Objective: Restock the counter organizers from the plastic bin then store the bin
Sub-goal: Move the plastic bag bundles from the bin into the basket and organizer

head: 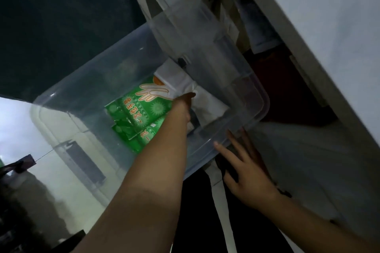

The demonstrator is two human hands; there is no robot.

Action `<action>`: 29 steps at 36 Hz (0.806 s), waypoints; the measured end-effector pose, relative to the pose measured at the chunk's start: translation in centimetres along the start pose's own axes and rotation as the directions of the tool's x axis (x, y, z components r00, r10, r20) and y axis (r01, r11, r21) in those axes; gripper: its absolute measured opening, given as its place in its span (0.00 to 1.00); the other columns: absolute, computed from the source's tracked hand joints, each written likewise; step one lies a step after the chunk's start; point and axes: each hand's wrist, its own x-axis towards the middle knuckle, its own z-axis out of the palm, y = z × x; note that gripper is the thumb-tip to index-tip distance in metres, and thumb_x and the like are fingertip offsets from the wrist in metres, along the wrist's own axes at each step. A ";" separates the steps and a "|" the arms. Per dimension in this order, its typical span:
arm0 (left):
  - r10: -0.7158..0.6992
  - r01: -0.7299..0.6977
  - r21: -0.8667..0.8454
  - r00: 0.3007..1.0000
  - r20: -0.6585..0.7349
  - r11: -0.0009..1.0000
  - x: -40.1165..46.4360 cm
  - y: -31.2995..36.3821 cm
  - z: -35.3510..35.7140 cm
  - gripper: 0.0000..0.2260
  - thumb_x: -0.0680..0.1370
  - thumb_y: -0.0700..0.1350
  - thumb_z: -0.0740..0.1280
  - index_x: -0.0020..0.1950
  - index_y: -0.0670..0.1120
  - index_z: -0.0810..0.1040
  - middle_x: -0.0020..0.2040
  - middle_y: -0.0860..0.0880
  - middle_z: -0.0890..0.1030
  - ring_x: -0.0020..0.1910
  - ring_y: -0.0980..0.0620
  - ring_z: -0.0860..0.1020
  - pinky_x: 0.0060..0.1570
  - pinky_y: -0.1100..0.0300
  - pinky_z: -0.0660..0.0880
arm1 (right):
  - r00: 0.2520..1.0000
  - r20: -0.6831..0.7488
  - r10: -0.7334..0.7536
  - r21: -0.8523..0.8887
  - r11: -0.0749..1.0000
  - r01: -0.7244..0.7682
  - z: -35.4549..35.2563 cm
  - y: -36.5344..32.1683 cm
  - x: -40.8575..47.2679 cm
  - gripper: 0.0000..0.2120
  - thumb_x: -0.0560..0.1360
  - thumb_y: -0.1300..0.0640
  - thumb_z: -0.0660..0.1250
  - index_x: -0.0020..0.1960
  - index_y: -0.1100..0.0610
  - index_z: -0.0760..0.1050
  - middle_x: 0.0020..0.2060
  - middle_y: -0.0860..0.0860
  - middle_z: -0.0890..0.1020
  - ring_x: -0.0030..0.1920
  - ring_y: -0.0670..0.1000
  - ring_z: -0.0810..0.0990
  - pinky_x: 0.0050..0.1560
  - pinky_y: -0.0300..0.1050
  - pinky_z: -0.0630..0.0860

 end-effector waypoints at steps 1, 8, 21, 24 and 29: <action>0.012 -0.013 -0.013 0.999 -0.041 1.000 0.9 0.0 0.4 0.14 0.79 0.41 0.68 0.62 0.36 0.77 0.53 0.40 0.78 0.51 0.43 0.79 0.53 0.55 0.76 | 1.000 -0.018 -0.004 0.002 1.000 0.004 0.3 0.2 -0.1 0.36 0.72 0.57 0.69 0.77 0.44 0.62 0.80 0.44 0.48 0.80 0.54 0.41 0.74 0.53 0.52; 0.061 -0.075 -0.100 0.989 -0.132 0.992 4.3 -1.1 1.0 0.20 0.80 0.36 0.64 0.72 0.36 0.69 0.69 0.37 0.74 0.64 0.42 0.76 0.66 0.44 0.72 | 0.997 -0.067 -0.036 0.012 0.999 0.036 1.4 0.8 0.3 0.36 0.73 0.56 0.67 0.78 0.42 0.59 0.80 0.44 0.49 0.80 0.56 0.44 0.75 0.56 0.53; 0.211 -0.258 -0.192 0.949 -0.235 0.947 -9.5 0.9 -2.8 0.15 0.78 0.33 0.67 0.65 0.39 0.74 0.56 0.37 0.81 0.46 0.44 0.80 0.49 0.45 0.80 | 0.989 0.137 0.047 0.106 0.992 -0.062 -3.1 -1.8 1.1 0.29 0.75 0.56 0.67 0.75 0.49 0.67 0.77 0.44 0.56 0.79 0.49 0.44 0.76 0.40 0.50; 0.288 -0.334 -0.177 0.927 -0.241 0.926 -15.6 1.0 -5.5 0.15 0.79 0.36 0.67 0.65 0.43 0.72 0.56 0.43 0.80 0.47 0.47 0.80 0.42 0.51 0.81 | 0.981 0.069 0.182 0.319 0.928 -0.194 -5.4 -3.9 1.3 0.13 0.75 0.60 0.68 0.59 0.53 0.80 0.63 0.49 0.79 0.64 0.46 0.74 0.61 0.30 0.67; 0.487 -0.499 -0.047 0.858 -0.163 0.865 -25.2 0.9 -9.5 0.08 0.79 0.37 0.69 0.54 0.48 0.74 0.50 0.49 0.82 0.44 0.52 0.81 0.35 0.61 0.81 | 0.920 -0.096 0.381 0.491 0.822 -0.289 -9.1 -6.1 0.0 0.08 0.75 0.60 0.67 0.38 0.52 0.79 0.35 0.47 0.83 0.38 0.47 0.82 0.39 0.37 0.74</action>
